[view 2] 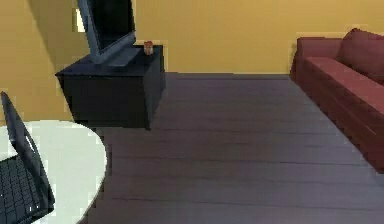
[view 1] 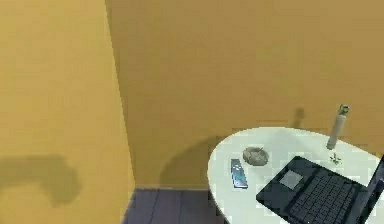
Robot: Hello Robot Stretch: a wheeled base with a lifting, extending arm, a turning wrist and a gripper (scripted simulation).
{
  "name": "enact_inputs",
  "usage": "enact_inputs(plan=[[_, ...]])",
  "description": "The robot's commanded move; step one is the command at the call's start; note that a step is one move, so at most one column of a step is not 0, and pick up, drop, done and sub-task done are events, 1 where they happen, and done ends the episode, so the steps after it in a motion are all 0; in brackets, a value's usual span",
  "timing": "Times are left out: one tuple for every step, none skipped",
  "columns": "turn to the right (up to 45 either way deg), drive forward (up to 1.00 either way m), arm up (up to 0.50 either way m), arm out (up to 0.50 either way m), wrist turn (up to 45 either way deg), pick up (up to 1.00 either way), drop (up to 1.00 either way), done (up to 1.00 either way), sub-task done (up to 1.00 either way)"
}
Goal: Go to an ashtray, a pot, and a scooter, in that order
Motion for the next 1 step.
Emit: enact_inputs(plan=[[0.0, 0.15, 0.0, 0.0, 0.0, 0.0, 0.0, 0.0, 0.0]])
